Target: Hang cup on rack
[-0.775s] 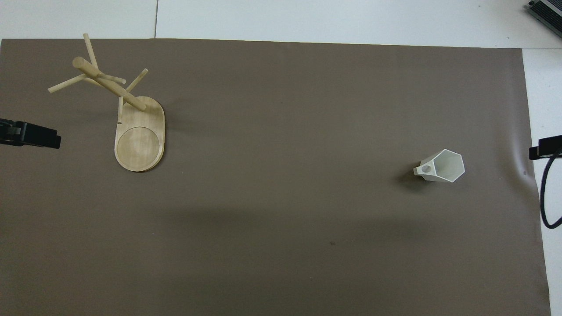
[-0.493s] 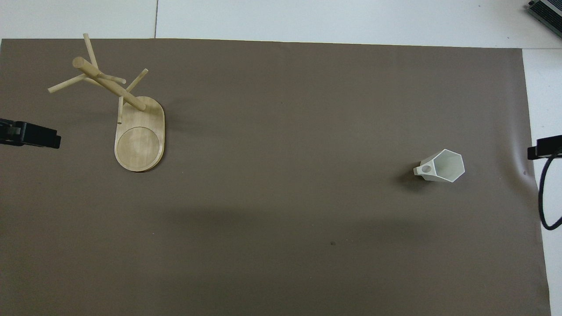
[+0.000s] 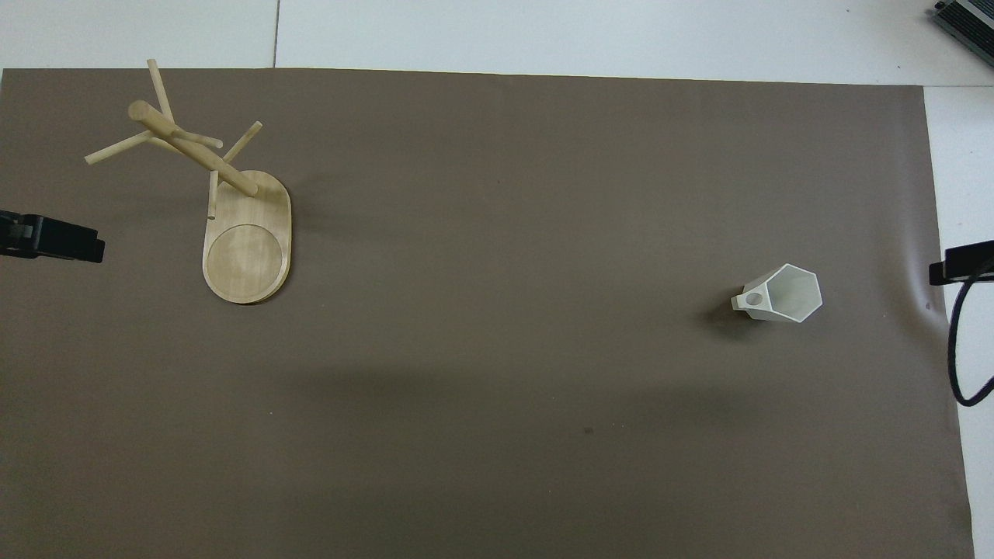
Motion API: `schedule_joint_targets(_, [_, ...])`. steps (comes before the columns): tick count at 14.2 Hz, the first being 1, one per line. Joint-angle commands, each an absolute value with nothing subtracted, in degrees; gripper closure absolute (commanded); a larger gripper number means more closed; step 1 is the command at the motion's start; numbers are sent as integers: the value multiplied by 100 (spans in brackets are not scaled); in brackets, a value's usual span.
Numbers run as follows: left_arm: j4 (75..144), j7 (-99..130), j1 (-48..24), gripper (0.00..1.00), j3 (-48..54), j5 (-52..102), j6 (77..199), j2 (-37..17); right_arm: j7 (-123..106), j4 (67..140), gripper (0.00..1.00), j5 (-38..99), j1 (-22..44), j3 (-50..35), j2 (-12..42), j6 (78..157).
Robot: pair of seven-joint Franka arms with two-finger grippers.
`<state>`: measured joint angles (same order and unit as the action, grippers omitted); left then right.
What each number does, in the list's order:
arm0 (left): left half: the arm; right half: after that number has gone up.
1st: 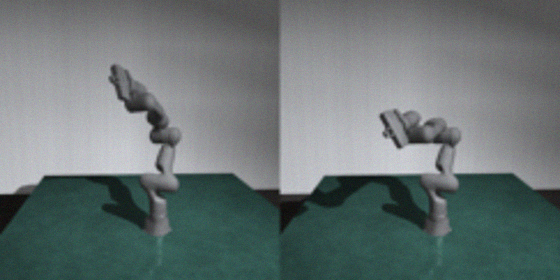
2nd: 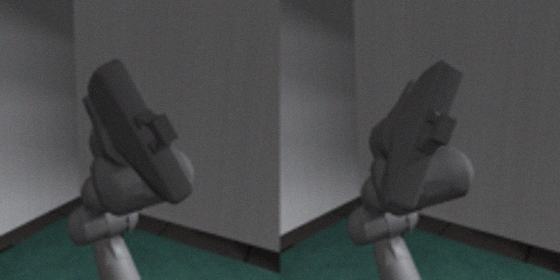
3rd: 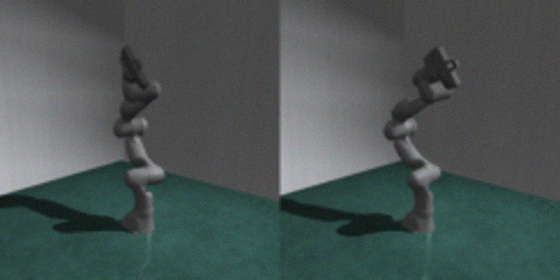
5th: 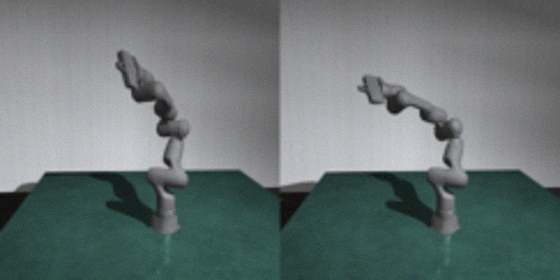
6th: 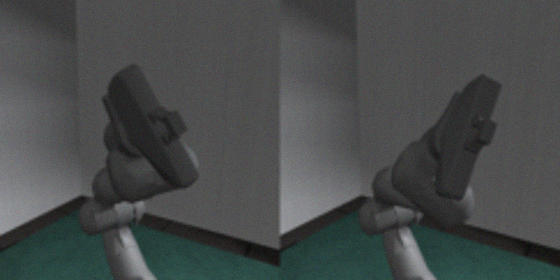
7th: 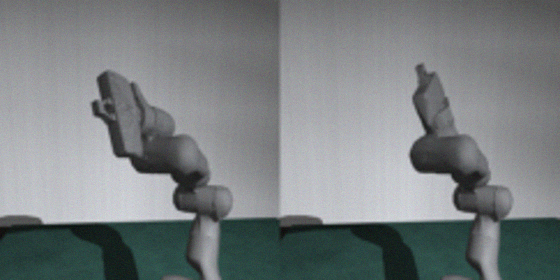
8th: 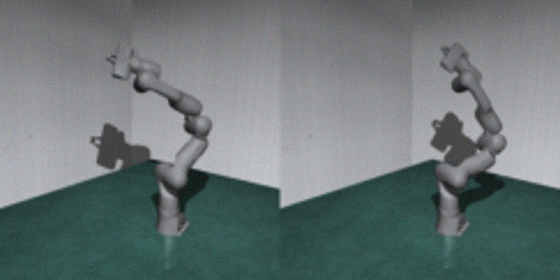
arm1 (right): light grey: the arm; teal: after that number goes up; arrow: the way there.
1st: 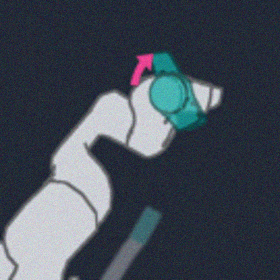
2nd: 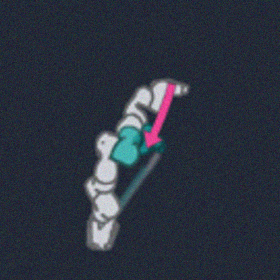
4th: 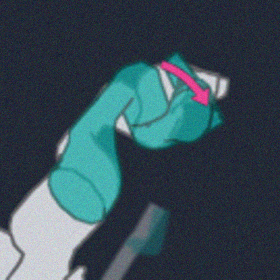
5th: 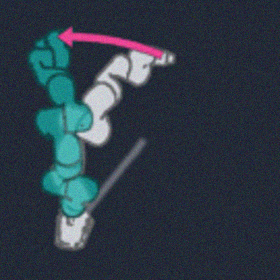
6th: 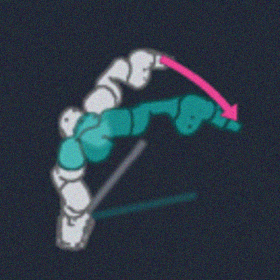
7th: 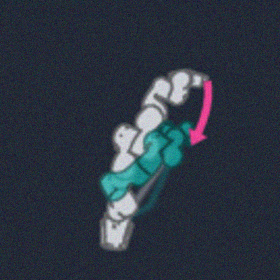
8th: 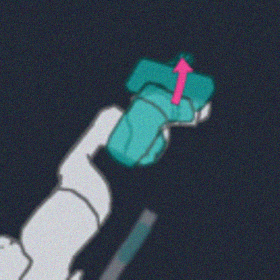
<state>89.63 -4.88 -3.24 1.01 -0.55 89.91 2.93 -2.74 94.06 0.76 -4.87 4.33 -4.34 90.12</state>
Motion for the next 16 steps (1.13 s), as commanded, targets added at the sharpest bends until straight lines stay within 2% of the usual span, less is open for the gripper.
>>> schedule_joint_targets(1, [9105,-527,-281,0,123,9,8947,457,-369,9492,0,44,-536,422,-483,9062])
schedule_joint_targets(13, [9114,-519,-290,0,123,9,8930,457,-378,9501,0,53,-475,510,-483,9140])
schedule_joint_targets(15, [9114,-510,-290,0,123,9,8921,457,-360,9789,0,53,-475,510,-536,9289])
schedule_joint_targets(16, [9123,-510,-290,0,123,9,8930,457,-369,10261,0,53,-475,518,-675,9612])
